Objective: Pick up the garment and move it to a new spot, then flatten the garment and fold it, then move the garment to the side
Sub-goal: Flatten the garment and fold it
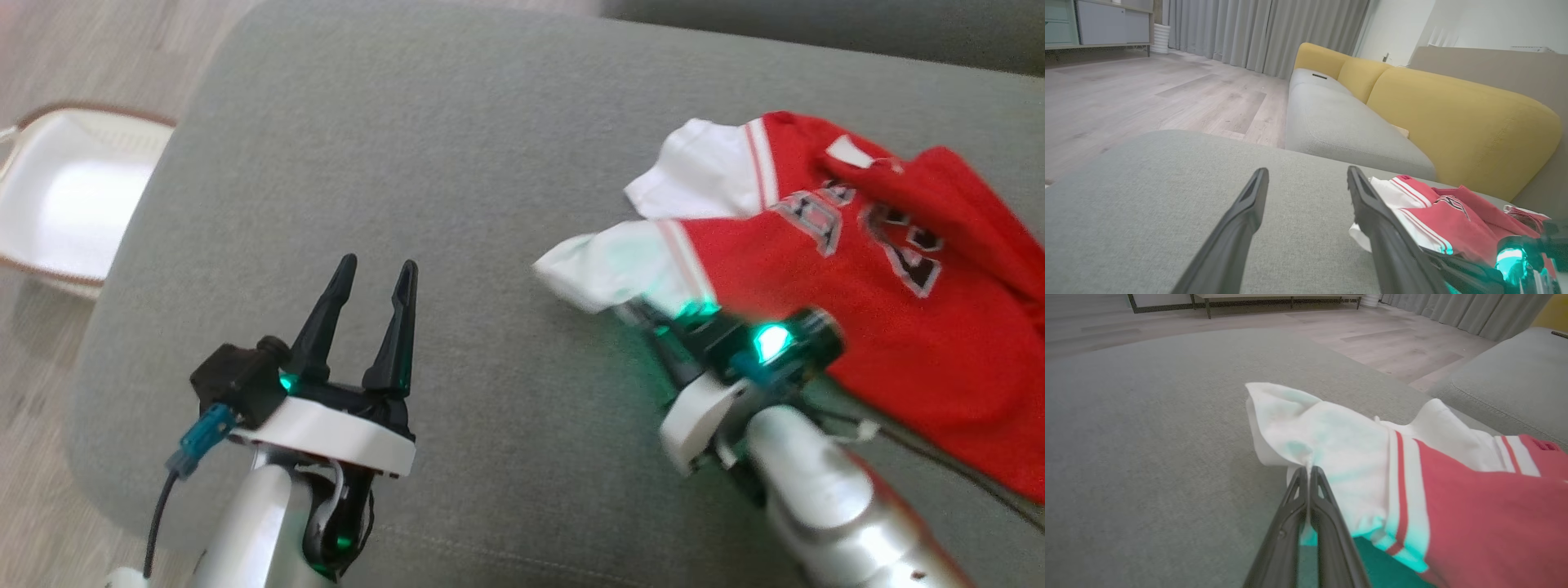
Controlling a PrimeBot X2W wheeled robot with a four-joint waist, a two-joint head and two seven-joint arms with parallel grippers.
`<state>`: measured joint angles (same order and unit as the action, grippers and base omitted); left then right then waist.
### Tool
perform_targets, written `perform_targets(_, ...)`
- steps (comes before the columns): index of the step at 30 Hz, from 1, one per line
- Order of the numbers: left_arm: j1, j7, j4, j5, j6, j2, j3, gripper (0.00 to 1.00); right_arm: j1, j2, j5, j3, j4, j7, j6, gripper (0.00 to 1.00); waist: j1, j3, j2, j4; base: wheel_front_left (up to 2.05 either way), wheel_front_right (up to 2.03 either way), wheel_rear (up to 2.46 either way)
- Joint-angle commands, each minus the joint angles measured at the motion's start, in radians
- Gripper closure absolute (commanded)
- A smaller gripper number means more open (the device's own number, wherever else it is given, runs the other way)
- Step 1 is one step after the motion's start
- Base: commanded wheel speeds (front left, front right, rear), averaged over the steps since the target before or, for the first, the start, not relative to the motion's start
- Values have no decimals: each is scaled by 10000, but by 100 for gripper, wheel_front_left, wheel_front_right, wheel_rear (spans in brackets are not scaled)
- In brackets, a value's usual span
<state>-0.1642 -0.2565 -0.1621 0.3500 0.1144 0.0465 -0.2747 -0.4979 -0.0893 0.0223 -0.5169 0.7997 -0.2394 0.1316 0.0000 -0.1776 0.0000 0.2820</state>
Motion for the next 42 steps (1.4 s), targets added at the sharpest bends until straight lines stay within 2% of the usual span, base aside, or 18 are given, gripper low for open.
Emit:
perform_targets(1, -219, -53, 303, -111, 6, 37, 381, 0, 25, 267, -110, -273, -336, -128, -9, 100, 0, 176, 0, -192, 0, 0, 0)
perform_targets(4, -147, -53, 289, -174, 28, 37, 424, 0, 296, 159, -739, -1197, -759, -163, -9, 100, 0, 407, 0, -457, 0, 0, 0)
perform_targets(11, 123, -53, 239, -311, 58, 37, 492, 0, 787, -682, -2294, -2999, -1668, 381, -9, 100, 0, 865, 0, -892, 0, 0, 0)
perform_targets(12, 153, -53, 234, -325, 63, 37, 505, 0, 808, -807, -2516, -3236, -1783, 512, -9, 71, 0, 895, 0, -935, 0, 0, 0)
perform_targets(13, 182, -53, 226, -336, 68, 37, 514, 0, 808, -922, -2710, -3388, -1894, 593, -9, 0, 0, 925, 0, -988, 0, 0, 0)
perform_targets(16, 246, -53, 198, -386, 84, 37, 498, 0, 819, -1167, -3269, -3562, -2235, 730, -9, 0, 0, 975, 0, -1146, 0, 0, 0)
perform_targets(20, 250, -53, 207, -449, 98, 37, 613, 0, 841, -1496, -3597, -3051, -2625, 722, -9, 0, 0, 952, 0, -1446, 0, 0, 0)
perform_targets(24, 214, -53, 226, -486, 110, 37, 698, 0, 1210, -1804, -3650, -1862, -2948, 624, -9, 0, 0, 927, 0, -1765, 0, 0, 0)
perform_targets(27, 190, -53, 248, -489, 117, 37, 758, 0, 1713, -1801, -3500, -302, -3168, 420, -9, 0, 0, 885, 0, -2020, 0, 0, 0)
perform_targets(31, 144, -53, 211, -501, 126, 37, 753, 0, 2570, -1388, -2924, 1992, -3471, 125, -9, 0, 0, 802, 0, -2272, 0, 0, 0)
perform_targets(35, 144, -53, 22, -603, 136, 37, 752, 0, 3310, -333, -2445, 3857, -3878, -6, -9, 0, 0, 717, 0, -2470, 0, 0, 0)
perform_targets(38, 121, -53, -198, -688, 142, 37, 786, 0, 3549, 61, -1892, 4319, -4234, -28, -9, 0, 0, 653, 0, -2608, 0, 0, 0)
perform_targets(42, 49, -53, -498, -802, 148, 37, 764, 0, 3601, 246, -1559, 4584, -4515, -1, -9, 0, 0, 581, 0, -2718, 0, 0, 0)
